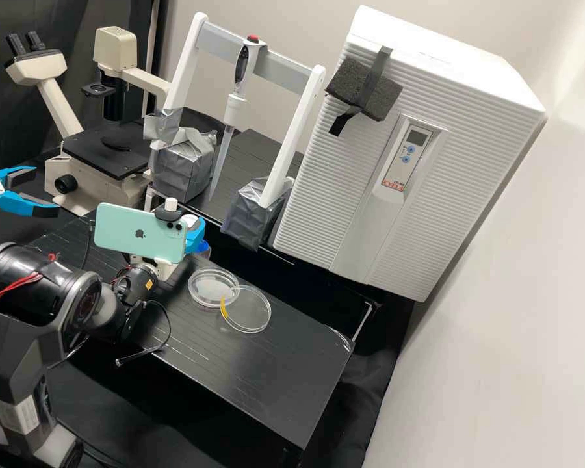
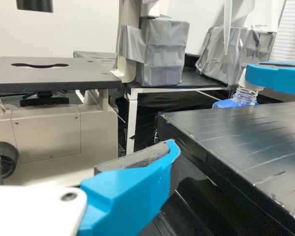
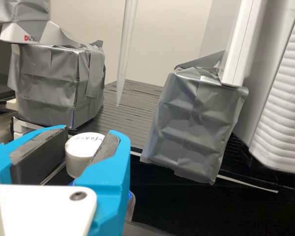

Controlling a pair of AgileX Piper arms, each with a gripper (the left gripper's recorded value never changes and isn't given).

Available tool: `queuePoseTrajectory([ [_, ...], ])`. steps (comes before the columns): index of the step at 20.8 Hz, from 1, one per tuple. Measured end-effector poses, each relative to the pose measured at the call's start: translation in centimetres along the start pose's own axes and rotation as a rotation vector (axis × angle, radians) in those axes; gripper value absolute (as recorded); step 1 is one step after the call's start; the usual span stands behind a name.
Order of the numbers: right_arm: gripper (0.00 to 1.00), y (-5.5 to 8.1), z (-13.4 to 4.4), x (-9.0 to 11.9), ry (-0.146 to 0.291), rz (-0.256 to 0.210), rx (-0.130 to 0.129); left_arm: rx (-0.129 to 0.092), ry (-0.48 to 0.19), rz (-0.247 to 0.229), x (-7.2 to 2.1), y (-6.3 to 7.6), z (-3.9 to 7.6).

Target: Close the bottle

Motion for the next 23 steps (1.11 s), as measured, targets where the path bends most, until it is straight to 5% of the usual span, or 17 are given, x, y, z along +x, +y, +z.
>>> queuePoseTrajectory([
  [19, 0.00, -0.34, -0.12, -0.54, 0.004, -0.014, 0.000, 0.004, -0.011, 0.002, 0.52, 0.12, 0.01],
  [23, 0.00, -0.30, -0.15, -0.50, 0.005, -0.013, -0.037, 0.004, -0.011, 0.002, 0.52, 0.12, 0.01],
])
